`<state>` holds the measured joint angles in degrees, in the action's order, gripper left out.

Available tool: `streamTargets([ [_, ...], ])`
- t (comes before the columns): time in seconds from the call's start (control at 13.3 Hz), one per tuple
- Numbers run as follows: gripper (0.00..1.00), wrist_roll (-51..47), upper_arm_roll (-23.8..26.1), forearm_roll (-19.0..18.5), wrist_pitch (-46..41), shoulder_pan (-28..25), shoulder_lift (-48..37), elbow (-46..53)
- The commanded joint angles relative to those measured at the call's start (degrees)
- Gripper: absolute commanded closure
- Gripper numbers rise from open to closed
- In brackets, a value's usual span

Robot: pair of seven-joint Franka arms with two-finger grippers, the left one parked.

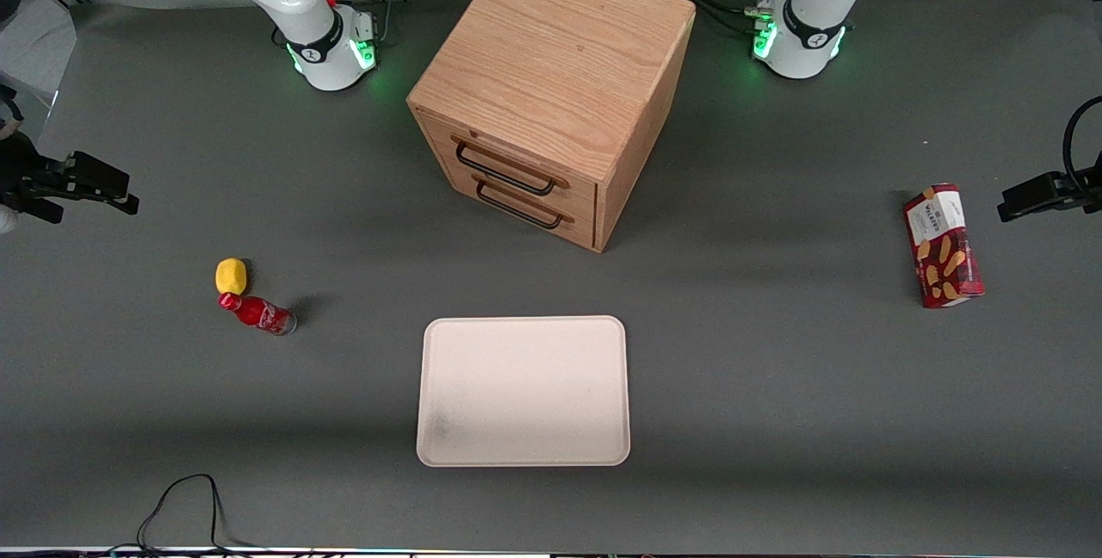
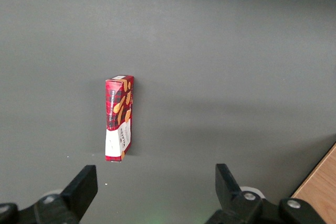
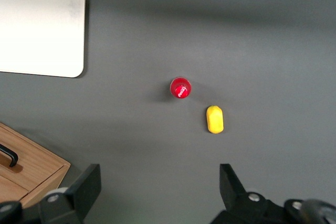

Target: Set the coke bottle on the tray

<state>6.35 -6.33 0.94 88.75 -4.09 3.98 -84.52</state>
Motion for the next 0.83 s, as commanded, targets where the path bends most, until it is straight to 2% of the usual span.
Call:
streamTargets([
  [0.0,0.00,1.38,0.18,-0.86,-0.16,0.22,-0.02,0.23],
  [0.75,0.00,1.38,0.09,-2.69,-0.33,-0.22,-0.11,0.23],
])
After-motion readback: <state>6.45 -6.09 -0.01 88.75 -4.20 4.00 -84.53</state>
